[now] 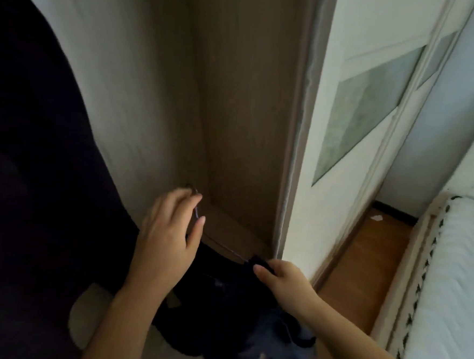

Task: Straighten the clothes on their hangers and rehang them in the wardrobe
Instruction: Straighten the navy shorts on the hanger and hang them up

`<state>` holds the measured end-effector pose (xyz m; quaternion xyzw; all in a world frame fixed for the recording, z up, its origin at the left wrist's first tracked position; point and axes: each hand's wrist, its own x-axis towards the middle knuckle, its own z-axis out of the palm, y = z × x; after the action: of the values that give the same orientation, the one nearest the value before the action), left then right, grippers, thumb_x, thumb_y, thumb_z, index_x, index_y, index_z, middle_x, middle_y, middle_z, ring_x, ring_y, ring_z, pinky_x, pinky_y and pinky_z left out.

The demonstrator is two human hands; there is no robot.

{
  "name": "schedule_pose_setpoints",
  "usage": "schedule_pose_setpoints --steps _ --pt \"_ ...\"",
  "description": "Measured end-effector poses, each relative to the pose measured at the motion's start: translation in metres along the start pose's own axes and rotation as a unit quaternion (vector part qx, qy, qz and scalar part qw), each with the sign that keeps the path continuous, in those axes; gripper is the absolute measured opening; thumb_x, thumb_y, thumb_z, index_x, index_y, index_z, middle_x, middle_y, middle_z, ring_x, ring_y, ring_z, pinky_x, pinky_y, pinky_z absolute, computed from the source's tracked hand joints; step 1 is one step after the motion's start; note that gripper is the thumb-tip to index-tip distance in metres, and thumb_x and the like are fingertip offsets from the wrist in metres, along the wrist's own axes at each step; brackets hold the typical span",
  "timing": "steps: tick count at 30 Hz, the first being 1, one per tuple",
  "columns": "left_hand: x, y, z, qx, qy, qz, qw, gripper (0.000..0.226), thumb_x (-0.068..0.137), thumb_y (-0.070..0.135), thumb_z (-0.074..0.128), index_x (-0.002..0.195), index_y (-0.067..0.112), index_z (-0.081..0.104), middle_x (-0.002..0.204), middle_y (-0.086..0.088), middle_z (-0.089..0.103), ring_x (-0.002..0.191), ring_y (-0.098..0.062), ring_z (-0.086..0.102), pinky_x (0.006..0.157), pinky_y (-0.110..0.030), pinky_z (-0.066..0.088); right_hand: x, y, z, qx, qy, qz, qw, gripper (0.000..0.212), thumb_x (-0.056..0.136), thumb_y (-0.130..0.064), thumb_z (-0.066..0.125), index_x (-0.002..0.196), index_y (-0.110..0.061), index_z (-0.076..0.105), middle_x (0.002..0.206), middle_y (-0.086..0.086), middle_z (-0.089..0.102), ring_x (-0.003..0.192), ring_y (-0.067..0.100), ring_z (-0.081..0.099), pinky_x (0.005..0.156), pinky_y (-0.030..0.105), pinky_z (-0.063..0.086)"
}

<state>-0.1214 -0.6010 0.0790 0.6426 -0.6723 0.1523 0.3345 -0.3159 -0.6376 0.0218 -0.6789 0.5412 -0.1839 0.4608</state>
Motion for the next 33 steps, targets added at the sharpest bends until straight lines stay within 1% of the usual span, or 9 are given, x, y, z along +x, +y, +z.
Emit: schedule_pose_setpoints --steps 2,5,9,11,13,18,23,27,33 --pt "0.015 0.006 -0.023 0.047 0.048 -0.003 0.998 0.037 0.086 0.029 0.042 0.115 0.01 0.057 0.115 -0.01 0.058 0.11 -0.015 0.041 0.088 -0.032 0.035 0.018 -0.019 -0.004 0.031 -0.013 -0.019 0.999 0.037 0.092 -0.035 0.05 0.087 0.0 0.062 0.077 0.009 0.061 0.068 0.021 0.058 0.061 0.028 0.038" --pt "0.035 0.009 -0.056 0.114 0.105 0.027 0.988 0.03 0.087 0.022 0.049 0.112 0.009 0.058 0.116 -0.011 0.059 0.112 -0.018 0.042 0.091 -0.035 0.04 0.038 -0.051 -0.006 0.106 -0.038 -0.037 0.993 0.037 0.091 -0.036 0.051 0.089 -0.001 0.063 0.08 0.015 0.064 0.076 0.035 0.064 0.064 0.032 0.041" --pt "0.061 0.016 -0.096 0.187 0.185 0.09 0.961 0.023 0.086 0.014 0.056 0.107 0.009 0.062 0.118 -0.013 0.06 0.121 -0.024 0.042 0.097 -0.041 0.038 0.053 -0.098 -0.014 0.184 -0.061 -0.065 0.979 0.029 0.093 -0.032 0.049 0.086 -0.007 0.063 0.078 0.013 0.065 0.073 0.027 0.063 0.064 0.033 0.045" --pt "0.075 0.021 -0.114 0.217 0.218 0.109 0.945 0.021 0.086 0.013 0.055 0.105 0.01 0.064 0.119 -0.013 0.061 0.123 -0.026 0.043 0.098 -0.045 0.04 0.058 -0.122 -0.019 0.207 -0.056 -0.098 0.972 0.029 0.094 -0.03 0.047 0.085 -0.008 0.062 0.08 0.012 0.066 0.073 0.024 0.064 0.06 0.027 0.047" --pt "0.09 0.022 -0.13 0.251 0.239 0.115 0.931 0.02 0.086 0.014 0.055 0.104 0.012 0.064 0.12 -0.012 0.061 0.123 -0.028 0.045 0.097 -0.049 0.041 0.06 -0.147 -0.024 0.221 -0.048 -0.131 0.965 0.028 0.094 -0.03 0.045 0.085 -0.009 0.061 0.081 0.008 0.065 0.073 0.019 0.063 0.055 0.022 0.047" --pt "0.126 0.015 -0.167 0.31 0.276 0.093 0.905 0.023 0.083 0.016 0.057 0.104 0.012 0.064 0.122 -0.015 0.06 0.124 -0.034 0.046 0.098 -0.053 0.04 0.061 -0.203 -0.039 0.273 -0.03 -0.202 0.94 0.026 0.094 -0.032 0.045 0.088 -0.012 0.06 0.085 0.008 0.063 0.083 0.023 0.062 0.063 0.029 0.046" --pt "0.15 0.004 -0.196 0.344 0.265 0.035 0.9 0.034 0.08 0.021 0.059 0.113 0.012 0.06 0.129 -0.017 0.054 0.128 -0.035 0.043 0.102 -0.053 0.035 0.054 -0.262 -0.054 0.281 0.056 -0.292 0.912 0.029 0.094 -0.034 0.045 0.083 -0.011 0.06 0.095 0.018 0.066 0.091 0.034 0.063 0.081 0.042 0.051" --pt "0.158 -0.009 -0.211 0.306 0.239 -0.008 0.921 0.035 0.081 0.024 0.056 0.113 0.011 0.061 0.129 -0.017 0.053 0.126 -0.036 0.044 0.102 -0.051 0.034 0.048 -0.293 -0.068 0.288 0.104 -0.358 0.882 0.037 0.093 -0.034 0.047 0.086 0.0 0.059 0.088 0.025 0.063 0.088 0.041 0.062 0.071 0.039 0.048" --pt "0.159 -0.013 -0.218 0.248 0.228 -0.025 0.941 0.035 0.082 0.029 0.05 0.113 0.016 0.062 0.128 -0.011 0.054 0.121 -0.028 0.048 0.098 -0.042 0.037 0.038 -0.339 -0.087 0.292 0.134 -0.407 0.855 0.044 0.093 -0.035 0.046 0.097 0.008 0.057 0.103 0.034 0.061 0.095 0.046 0.058 0.083 0.054 0.049"
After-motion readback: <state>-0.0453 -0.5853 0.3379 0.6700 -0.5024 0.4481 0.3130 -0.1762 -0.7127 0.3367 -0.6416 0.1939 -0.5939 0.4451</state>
